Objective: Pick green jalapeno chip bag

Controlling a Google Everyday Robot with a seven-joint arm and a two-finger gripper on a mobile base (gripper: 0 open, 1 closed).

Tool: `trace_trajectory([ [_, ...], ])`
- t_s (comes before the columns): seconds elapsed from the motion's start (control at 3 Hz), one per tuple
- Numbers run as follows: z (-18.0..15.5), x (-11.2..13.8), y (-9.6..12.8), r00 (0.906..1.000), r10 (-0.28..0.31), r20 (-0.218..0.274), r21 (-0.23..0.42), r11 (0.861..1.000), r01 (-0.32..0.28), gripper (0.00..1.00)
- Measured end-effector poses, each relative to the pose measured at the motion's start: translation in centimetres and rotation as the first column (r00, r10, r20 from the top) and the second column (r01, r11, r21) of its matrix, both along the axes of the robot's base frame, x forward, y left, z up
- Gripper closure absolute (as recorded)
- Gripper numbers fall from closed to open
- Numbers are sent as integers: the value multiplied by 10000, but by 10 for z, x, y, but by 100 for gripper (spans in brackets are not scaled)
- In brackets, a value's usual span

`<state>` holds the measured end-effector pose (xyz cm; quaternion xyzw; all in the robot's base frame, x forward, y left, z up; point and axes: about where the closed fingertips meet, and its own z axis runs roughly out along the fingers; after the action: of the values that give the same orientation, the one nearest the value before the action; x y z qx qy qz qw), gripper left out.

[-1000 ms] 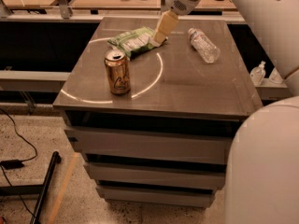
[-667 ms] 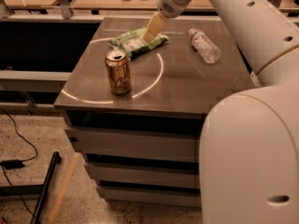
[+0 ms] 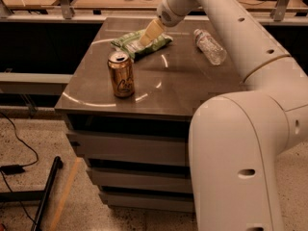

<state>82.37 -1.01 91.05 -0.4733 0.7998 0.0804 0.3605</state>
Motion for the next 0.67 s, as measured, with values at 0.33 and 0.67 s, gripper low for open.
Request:
trace_trajectory([
  [0.33,-23,13,7,9998,209,-16,1363,9905,-205,0],
  [0.67,-33,18,12,9993,333,151,2118,9767,-358,0],
])
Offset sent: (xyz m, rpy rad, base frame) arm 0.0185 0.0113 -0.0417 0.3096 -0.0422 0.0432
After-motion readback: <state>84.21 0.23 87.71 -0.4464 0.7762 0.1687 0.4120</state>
